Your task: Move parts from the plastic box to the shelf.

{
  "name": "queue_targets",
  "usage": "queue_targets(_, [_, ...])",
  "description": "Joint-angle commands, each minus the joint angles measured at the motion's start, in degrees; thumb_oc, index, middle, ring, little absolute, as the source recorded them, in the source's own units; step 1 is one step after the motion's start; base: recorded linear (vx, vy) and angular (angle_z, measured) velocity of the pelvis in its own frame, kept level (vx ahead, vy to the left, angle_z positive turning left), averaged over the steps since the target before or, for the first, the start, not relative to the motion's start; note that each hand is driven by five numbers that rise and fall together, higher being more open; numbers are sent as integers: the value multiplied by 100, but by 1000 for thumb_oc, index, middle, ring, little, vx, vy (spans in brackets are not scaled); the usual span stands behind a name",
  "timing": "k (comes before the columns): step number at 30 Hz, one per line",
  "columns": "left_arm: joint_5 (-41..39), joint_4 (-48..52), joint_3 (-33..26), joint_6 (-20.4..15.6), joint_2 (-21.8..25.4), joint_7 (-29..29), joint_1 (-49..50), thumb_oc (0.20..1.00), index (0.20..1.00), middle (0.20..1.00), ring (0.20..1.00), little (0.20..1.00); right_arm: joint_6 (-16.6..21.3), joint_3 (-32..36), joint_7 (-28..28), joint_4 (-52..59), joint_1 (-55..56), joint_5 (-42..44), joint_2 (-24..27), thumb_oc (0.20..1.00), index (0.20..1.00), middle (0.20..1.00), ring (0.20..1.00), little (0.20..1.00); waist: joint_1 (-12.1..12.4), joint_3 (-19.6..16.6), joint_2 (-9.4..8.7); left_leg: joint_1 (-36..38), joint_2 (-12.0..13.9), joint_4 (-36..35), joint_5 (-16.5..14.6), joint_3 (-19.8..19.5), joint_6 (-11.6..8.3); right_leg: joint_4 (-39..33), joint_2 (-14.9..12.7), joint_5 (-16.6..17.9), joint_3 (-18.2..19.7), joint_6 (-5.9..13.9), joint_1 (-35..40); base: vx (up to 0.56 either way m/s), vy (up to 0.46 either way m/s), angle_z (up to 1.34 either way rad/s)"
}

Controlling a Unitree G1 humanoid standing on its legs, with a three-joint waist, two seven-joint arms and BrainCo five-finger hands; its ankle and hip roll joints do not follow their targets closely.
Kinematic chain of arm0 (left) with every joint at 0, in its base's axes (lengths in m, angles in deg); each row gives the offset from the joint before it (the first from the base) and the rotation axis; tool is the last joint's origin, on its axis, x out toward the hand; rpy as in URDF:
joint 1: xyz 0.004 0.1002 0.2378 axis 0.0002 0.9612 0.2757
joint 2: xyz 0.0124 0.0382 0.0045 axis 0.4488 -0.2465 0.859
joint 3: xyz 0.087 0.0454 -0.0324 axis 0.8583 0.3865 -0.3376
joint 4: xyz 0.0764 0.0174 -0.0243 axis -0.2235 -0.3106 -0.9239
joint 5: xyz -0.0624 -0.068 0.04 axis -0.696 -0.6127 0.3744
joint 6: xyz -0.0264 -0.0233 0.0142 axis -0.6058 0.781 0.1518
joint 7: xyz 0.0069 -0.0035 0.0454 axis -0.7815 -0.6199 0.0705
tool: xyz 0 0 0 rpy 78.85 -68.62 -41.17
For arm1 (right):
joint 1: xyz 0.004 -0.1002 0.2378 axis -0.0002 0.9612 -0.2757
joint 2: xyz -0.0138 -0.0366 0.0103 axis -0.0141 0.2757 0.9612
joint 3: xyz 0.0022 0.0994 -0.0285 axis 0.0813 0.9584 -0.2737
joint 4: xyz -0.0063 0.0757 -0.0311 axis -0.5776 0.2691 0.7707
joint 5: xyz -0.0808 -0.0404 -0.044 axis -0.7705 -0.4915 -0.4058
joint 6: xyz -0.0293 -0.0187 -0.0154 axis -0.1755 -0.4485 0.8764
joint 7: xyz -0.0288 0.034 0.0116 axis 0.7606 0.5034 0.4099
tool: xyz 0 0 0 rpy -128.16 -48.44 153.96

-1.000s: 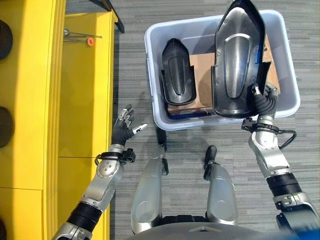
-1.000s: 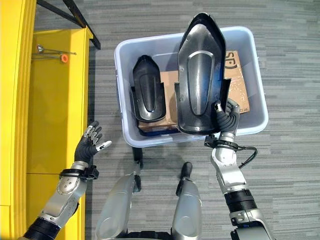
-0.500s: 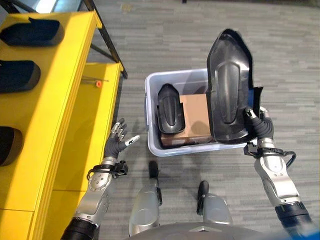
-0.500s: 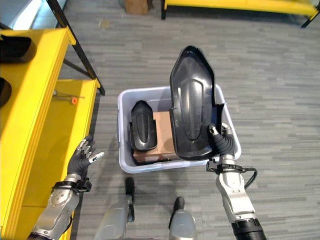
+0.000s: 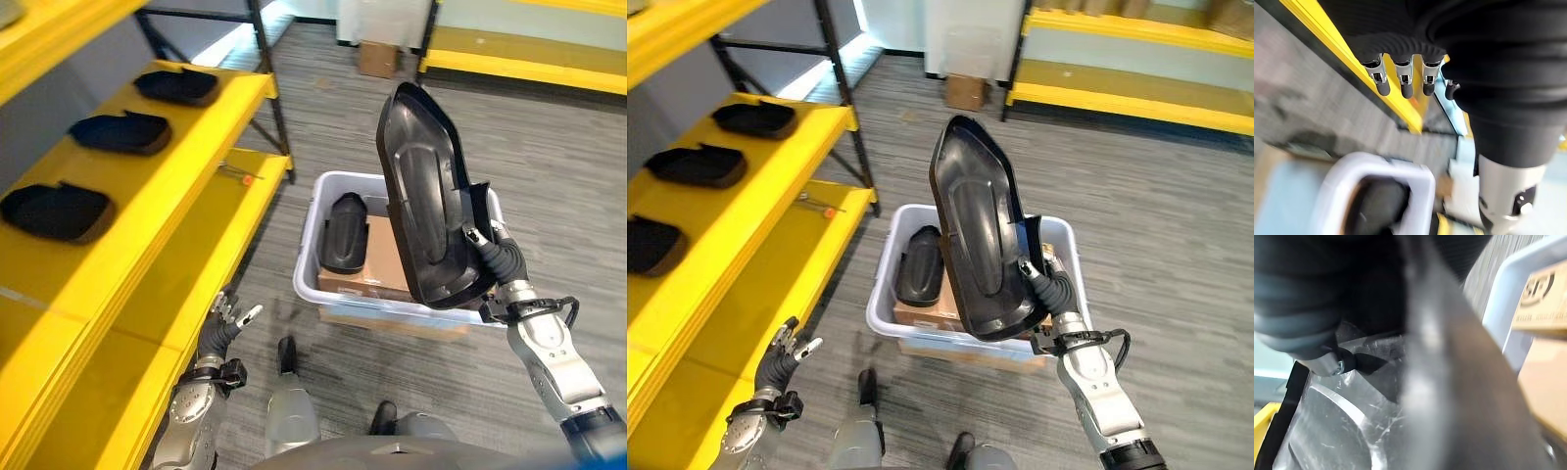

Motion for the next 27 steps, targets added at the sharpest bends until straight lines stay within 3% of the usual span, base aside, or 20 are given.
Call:
queue_targets(1, [186, 421, -100, -260, 202, -121, -354, 1000, 1000, 1000, 1000, 1000, 411, 427, -26, 470, -55, 411, -91, 200, 200, 200, 200, 200, -259, -122, -167, 861, 475, 6, 708, -197, -423, -14, -507, 175, 366, 763, -176, 16, 112, 101])
queue_targets(4, [195, 475, -72, -253, 225, -128, -425, 1000, 1000, 1000, 1000, 1000, 347, 430, -26, 485, 71, 481, -182, 200, 200, 200, 200, 200, -346, -230, -128, 1184, 542, -30, 534, -106, -455, 35, -670, 230, 181, 832, -138, 6, 166, 98])
queue_targets(5, [256, 506, 13, -244, 228, -131, -493, 1000, 1000, 1000, 1000, 1000, 268, 440, -86, 510, 192, 616, -255, 200, 200, 200, 200, 200, -399, -351, -51, 1355, 365, -472, 244, -40, -440, 83, -883, 385, 20, 996, -129, 45, 325, 103])
queue_targets(7, [246, 535, 89, -223, 262, -232, -509, 1000, 1000, 1000, 1000, 1000, 197, 558, -193, 589, 461, 612, -310, 200, 200, 200, 200, 200, -403, -468, -43, 1324, 59, -830, -40, 31, -362, 90, -1268, 612, -183, 1180, -18, 74, 401, 156])
queue_targets(10, [247, 577, 111, -229, 328, -264, -526, 1000, 1000, 1000, 1000, 1000, 150, 529, -206, 543, 481, 582, -400, 200, 200, 200, 200, 200, -363, -498, -103, 1241, -129, -812, -118, -63, -305, -35, -1471, 832, -287, 1315, 74, 25, 248, 108])
queue_targets(14, [344, 756, 36, -252, 494, -312, -391, 1000, 1000, 1000, 1000, 1000, 91, 374, -251, 505, 329, 507, -509, 200, 200, 200, 200, 200, -186, -513, -265, 1106, -698, -697, -445, -234, -40, -181, -1972, 1437, -382, 1625, 232, 65, 291, 42])
queue_targets(15, [388, 764, -30, -260, 546, -296, -362, 1000, 1000, 1000, 1000, 1000, 91, 314, -232, 461, 242, 509, -603, 200, 200, 200, 200, 200, -91, -518, -334, 1035, -986, -643, -588, -327, 92, -203, -2190, 1728, -414, 1736, 309, 83, 393, 50])
queue_targets(18, [511, 786, -67, -259, 609, -287, -360, 1000, 1000, 1000, 1000, 1000, 90, 315, -211, 444, 232, 489, -715, 200, 200, 200, 200, 200, -34, -545, -405, 913, -1256, -570, -682, -399, 200, -229, -2376, 1966, -535, 1810, 389, 60, 274, 46])
queue_targets(19, [653, 745, -31, -255, 679, -257, -485, 1000, 1000, 1000, 1000, 1000, 72, 267, -180, 444, 239, 487, -859, 200, 200, 200, 200, 200, -13, -596, -413, 853, -1472, -585, -753, -482, 299, -126, -2528, 2271, -517, 1846, 420, 105, 268, 43])
queue_targets(20, [725, 717, 17, -256, 711, -233, -559, 1000, 1000, 1000, 1000, 1000, 75, 260, -174, 451, 266, 509, -909, 200, 200, 200, 200, 200, -85, -618, -404, 863, -1566, -632, -743, -566, 355, -70, -2494, 2318, -274, 1803, 384, 104, 263, 52])
queue_targets(21, [729, 712, 20, -258, 711, -230, -564, 1000, 1000, 1000, 1000, 1000, 76, 261, -175, 451, 266, 509, -910, 200, 200, 200, 200, 200, -81, -623, -406, 860, -1567, -639, -740, -564, 358, -58, -2499, 2316, -265, 1804, 369, 17, 192, 52])
queue_targets(22, [731, 688, 70, -280, 734, -221, -626, 1000, 1000, 1000, 1000, 1000, 65, 223, -184, 425, 256, 570, -934, 200, 200, 200, 200, 200, -162, -610, -407, 848, -1690, -745, -577, -606, 447, -4, -2435, 2415, 108, 1666, 184, -3, 181, 76])
queue_targets(23, [707, 655, 105, -295, 741, -187, -681, 1000, 1000, 1000, 1000, 1000, 72, 195, -206, 440, 258, 657, -961, 200, 200, 200, 200, 200, -290, -593, -339, 887, -1736, -857, -498, -751, 490, 72, -2130, 2317, 754, 1557, -12, 66, 367, 66])
queue_targets(24, [691, 622, 143, -307, 727, -151, -730, 1000, 1000, 1000, 1000, 1000, 42, 134, -281, 459, 320, 717, -960, 200, 200, 200, 200, 200, -423, -521, -222, 1025, -1787, -1055, -394, -926, 585, 450, -1452, 1913, 1686, 1366, -461, 139, 352, 72])
queue_targets(25, [711, 584, 185, -281, 694, -152, -767, 1000, 1000, 1000, 1000, 1000, 48, 112, -333, 448, 339, 780, -957, 200, 200, 200, 200, 200, -520, -489, -156, 1111, -1782, -1137, -340, -1035, 638, 676, -923, 1413, 2015, 1180, -681, 112, 269, 76])
queue_targets(26, [712, 582, 184, -281, 690, -152, -771, 1000, 1000, 1000, 1000, 1000, 48, 113, -334, 447, 335, 781, -954, 200, 200, 200, 200, 200, -516, -496, -153, 1102, -1776, -1147, -328, -1030, 631, 697, -918, 1407, 2021, 1169, -708, 88, 138, 67])
queue_targets(27, [701, 618, 207, -263, 669, -169, -775, 1000, 1000, 1000, 1000, 1000, 28, 94, -369, 440, 373, 816, -937, 200, 200, 200, 200, 200, -573, -457, -131, 1186, -1792, -1208, -308, -1083, 647, 766, -650, 1145, 2132, 1107, -853, 68, 94, 53])
